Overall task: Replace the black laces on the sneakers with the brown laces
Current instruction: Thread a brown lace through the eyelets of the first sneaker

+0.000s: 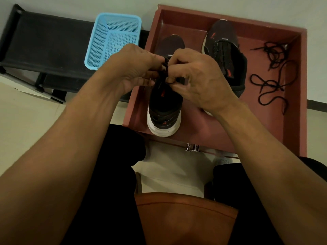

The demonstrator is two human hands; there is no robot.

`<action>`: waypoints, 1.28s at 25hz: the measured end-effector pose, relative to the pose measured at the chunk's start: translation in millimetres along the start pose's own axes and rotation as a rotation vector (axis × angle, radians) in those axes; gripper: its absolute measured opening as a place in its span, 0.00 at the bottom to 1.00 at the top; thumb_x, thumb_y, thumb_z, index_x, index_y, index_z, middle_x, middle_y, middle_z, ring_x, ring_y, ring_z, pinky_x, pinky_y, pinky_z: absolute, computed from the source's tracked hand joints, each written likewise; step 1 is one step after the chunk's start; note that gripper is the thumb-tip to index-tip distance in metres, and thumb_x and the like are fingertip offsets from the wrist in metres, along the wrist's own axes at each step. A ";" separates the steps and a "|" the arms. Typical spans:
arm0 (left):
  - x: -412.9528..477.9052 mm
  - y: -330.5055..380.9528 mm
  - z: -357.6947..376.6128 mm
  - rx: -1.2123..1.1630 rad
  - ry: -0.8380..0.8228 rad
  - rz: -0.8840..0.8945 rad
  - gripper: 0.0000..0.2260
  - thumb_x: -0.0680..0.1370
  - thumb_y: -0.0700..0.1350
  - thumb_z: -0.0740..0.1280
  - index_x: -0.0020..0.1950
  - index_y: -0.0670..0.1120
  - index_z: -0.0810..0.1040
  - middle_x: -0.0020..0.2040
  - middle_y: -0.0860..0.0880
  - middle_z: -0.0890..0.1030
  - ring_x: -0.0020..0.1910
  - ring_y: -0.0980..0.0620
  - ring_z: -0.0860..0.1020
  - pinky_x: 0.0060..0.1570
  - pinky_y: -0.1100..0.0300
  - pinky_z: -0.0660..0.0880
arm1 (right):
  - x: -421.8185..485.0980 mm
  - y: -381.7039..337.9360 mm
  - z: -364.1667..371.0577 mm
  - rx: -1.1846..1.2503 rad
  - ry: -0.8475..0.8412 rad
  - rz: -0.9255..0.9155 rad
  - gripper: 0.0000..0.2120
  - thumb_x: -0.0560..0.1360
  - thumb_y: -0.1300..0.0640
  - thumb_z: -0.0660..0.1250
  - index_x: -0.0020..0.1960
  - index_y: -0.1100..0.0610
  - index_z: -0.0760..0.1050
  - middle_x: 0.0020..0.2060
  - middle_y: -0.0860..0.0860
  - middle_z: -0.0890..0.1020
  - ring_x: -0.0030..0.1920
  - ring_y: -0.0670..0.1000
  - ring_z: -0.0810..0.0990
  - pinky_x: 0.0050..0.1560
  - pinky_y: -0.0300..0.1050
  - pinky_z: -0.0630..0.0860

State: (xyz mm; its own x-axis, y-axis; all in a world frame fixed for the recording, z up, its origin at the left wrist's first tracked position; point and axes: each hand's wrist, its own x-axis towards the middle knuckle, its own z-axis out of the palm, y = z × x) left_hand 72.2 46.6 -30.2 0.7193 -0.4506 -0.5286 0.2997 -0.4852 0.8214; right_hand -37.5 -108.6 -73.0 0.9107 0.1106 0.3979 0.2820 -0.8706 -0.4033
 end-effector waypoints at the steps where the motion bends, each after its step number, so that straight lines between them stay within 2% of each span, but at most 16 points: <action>1: 0.4 1.1 0.6 -0.021 0.009 -0.011 0.03 0.80 0.38 0.70 0.53 0.43 0.83 0.38 0.49 0.84 0.36 0.55 0.81 0.37 0.61 0.80 | 0.1 0.6 -0.7 0.017 -0.007 0.011 0.04 0.75 0.59 0.71 0.41 0.54 0.80 0.46 0.49 0.81 0.45 0.51 0.78 0.43 0.55 0.78; 6: 2.5 -0.3 6.2 0.053 0.070 0.036 0.06 0.81 0.34 0.69 0.51 0.45 0.80 0.44 0.45 0.82 0.39 0.53 0.79 0.34 0.62 0.80 | -0.4 4.8 -6.2 0.142 -0.044 0.071 0.03 0.72 0.59 0.75 0.40 0.56 0.83 0.42 0.50 0.83 0.41 0.51 0.81 0.42 0.57 0.78; 10: 7.1 -6.0 14.1 0.173 0.141 0.106 0.05 0.82 0.36 0.69 0.52 0.46 0.77 0.47 0.45 0.80 0.39 0.50 0.80 0.41 0.53 0.84 | -1.4 9.2 -11.2 0.221 -0.069 0.122 0.04 0.71 0.59 0.77 0.39 0.57 0.84 0.40 0.50 0.84 0.39 0.51 0.83 0.43 0.55 0.80; 13: 8.5 -8.8 18.6 0.202 0.183 0.144 0.06 0.81 0.36 0.68 0.50 0.47 0.76 0.43 0.46 0.79 0.38 0.45 0.80 0.45 0.46 0.83 | -3.0 10.9 -13.1 0.274 -0.098 0.164 0.04 0.70 0.60 0.78 0.39 0.56 0.83 0.39 0.50 0.83 0.39 0.50 0.83 0.43 0.55 0.80; 16: 8.6 -11.6 20.6 0.227 0.214 0.178 0.12 0.81 0.35 0.67 0.45 0.50 0.72 0.40 0.46 0.78 0.31 0.47 0.78 0.41 0.49 0.81 | -3.1 10.5 -15.0 0.305 -0.125 0.176 0.06 0.70 0.60 0.79 0.38 0.56 0.83 0.39 0.50 0.83 0.39 0.50 0.83 0.43 0.55 0.81; 19: 11.2 -13.7 20.1 0.243 0.231 0.199 0.11 0.81 0.35 0.67 0.48 0.50 0.71 0.38 0.47 0.78 0.26 0.52 0.76 0.34 0.54 0.78 | -3.5 10.1 -16.9 0.308 -0.132 0.187 0.06 0.70 0.61 0.78 0.38 0.57 0.82 0.39 0.50 0.83 0.39 0.50 0.83 0.44 0.55 0.81; 21: 11.0 -13.0 14.8 0.231 0.215 0.208 0.08 0.81 0.37 0.70 0.50 0.48 0.73 0.39 0.47 0.79 0.30 0.52 0.79 0.33 0.56 0.79 | -4.2 9.8 -17.5 0.297 -0.121 0.205 0.05 0.71 0.61 0.78 0.39 0.56 0.82 0.38 0.49 0.84 0.39 0.49 0.83 0.45 0.53 0.81; 25: 4.8 -9.9 -2.9 0.230 0.140 0.242 0.08 0.80 0.41 0.73 0.57 0.43 0.80 0.47 0.42 0.84 0.41 0.54 0.82 0.37 0.58 0.83 | -3.6 9.9 -22.2 0.293 -0.132 0.248 0.04 0.73 0.58 0.78 0.44 0.54 0.83 0.39 0.45 0.85 0.39 0.45 0.84 0.45 0.46 0.82; 28: 0.9 -10.2 -7.9 0.347 0.102 0.243 0.09 0.81 0.49 0.72 0.58 0.45 0.84 0.53 0.40 0.84 0.42 0.56 0.81 0.40 0.58 0.84 | -3.0 7.8 -26.1 0.281 -0.167 0.265 0.07 0.74 0.52 0.79 0.48 0.53 0.83 0.39 0.45 0.85 0.39 0.43 0.84 0.45 0.42 0.82; 30: -0.5 -10.1 -7.4 0.404 0.056 0.232 0.11 0.80 0.54 0.72 0.56 0.47 0.85 0.52 0.42 0.84 0.41 0.56 0.81 0.40 0.59 0.84 | -2.9 5.6 -27.8 0.276 -0.177 0.271 0.10 0.73 0.50 0.80 0.48 0.54 0.83 0.38 0.46 0.85 0.38 0.43 0.84 0.44 0.39 0.82; 32: -0.9 -9.8 -5.8 0.408 0.034 0.251 0.12 0.78 0.54 0.74 0.55 0.48 0.86 0.50 0.42 0.85 0.41 0.56 0.81 0.39 0.59 0.83 | -1.7 3.7 -28.8 0.277 -0.176 0.271 0.12 0.73 0.47 0.80 0.48 0.54 0.83 0.37 0.46 0.85 0.37 0.43 0.84 0.43 0.39 0.81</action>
State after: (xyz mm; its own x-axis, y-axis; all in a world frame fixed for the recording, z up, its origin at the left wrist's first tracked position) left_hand 72.2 56.0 -36.5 0.7602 -0.5699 -0.3120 -0.1515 -0.6225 0.7679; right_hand -46.7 -125.8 -51.4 0.9939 -0.0032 0.1104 0.0743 -0.7204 -0.6896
